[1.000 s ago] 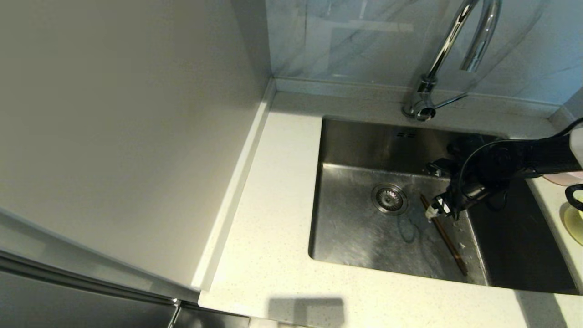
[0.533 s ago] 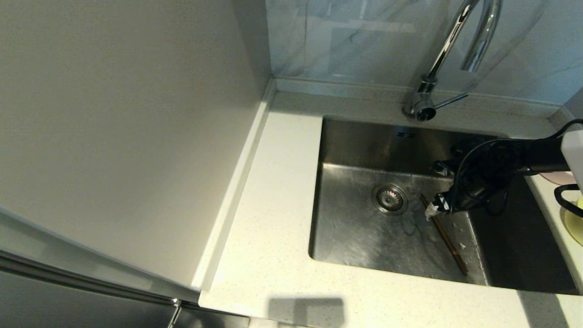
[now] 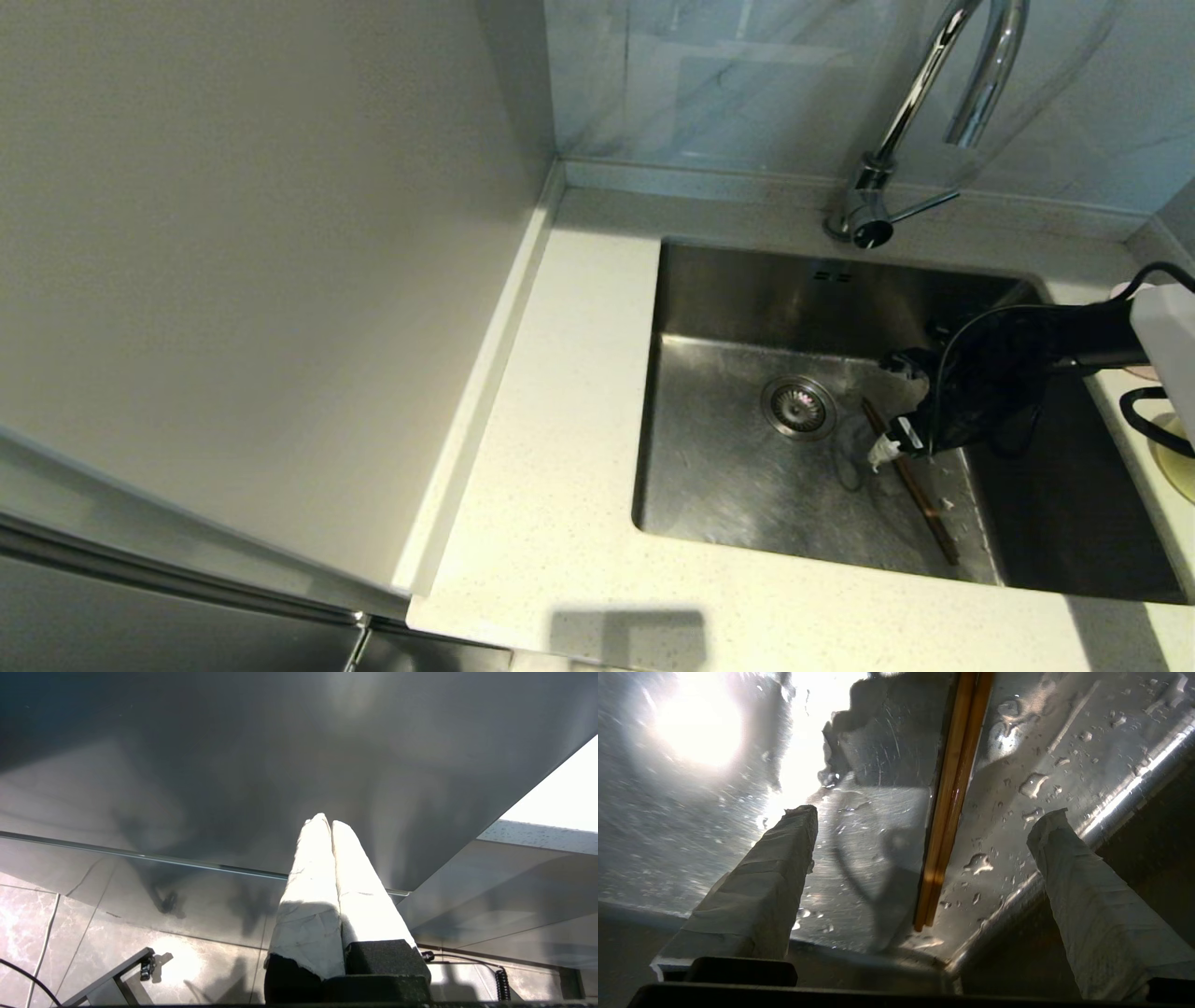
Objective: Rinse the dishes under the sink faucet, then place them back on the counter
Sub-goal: Place the chopsticks on the bowl
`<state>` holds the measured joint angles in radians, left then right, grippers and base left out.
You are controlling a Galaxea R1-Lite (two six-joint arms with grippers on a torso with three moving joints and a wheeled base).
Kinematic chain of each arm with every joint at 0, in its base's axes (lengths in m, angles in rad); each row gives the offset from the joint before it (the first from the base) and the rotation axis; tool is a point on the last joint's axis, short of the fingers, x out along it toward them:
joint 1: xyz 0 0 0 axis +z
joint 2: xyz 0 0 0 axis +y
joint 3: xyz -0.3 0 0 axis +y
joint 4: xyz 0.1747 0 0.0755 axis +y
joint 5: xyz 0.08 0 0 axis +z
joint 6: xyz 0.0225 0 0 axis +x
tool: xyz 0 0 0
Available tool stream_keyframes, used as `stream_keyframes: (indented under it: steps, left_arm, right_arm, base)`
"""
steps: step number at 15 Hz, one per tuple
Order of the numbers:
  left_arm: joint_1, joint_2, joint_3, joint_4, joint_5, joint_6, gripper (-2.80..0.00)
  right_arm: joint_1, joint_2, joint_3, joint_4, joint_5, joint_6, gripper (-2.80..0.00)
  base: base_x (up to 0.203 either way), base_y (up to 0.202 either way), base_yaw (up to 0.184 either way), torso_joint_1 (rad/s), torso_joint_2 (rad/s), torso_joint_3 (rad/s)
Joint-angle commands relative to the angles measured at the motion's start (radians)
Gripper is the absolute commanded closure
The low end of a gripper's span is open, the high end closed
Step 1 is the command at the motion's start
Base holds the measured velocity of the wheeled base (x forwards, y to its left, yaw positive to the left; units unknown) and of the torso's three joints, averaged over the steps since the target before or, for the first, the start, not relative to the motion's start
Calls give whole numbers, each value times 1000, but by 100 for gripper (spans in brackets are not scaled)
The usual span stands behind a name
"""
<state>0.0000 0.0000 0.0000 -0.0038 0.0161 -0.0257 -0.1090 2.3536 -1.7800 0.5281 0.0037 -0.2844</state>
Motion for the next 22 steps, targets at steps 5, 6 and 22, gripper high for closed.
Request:
stream_keyframes:
  steps: [5,6,22]
  left_arm:
    - [0,-3,0,-1,1,0,0]
    - [0,-3,0,-1,1,0,0]
    - [0,-3,0,-1,1,0,0]
  right_arm:
    - [-10,100,-86,0,13,-15,-280]
    - [-12,110,-97,0,13,-16,-280]
    - [-27,141,-111,0,16,-38,-280]
  base:
    - [0,0,0,0,0,0]
    - [0,0,0,0,0,0]
    - [0,0,0,0,0,0]
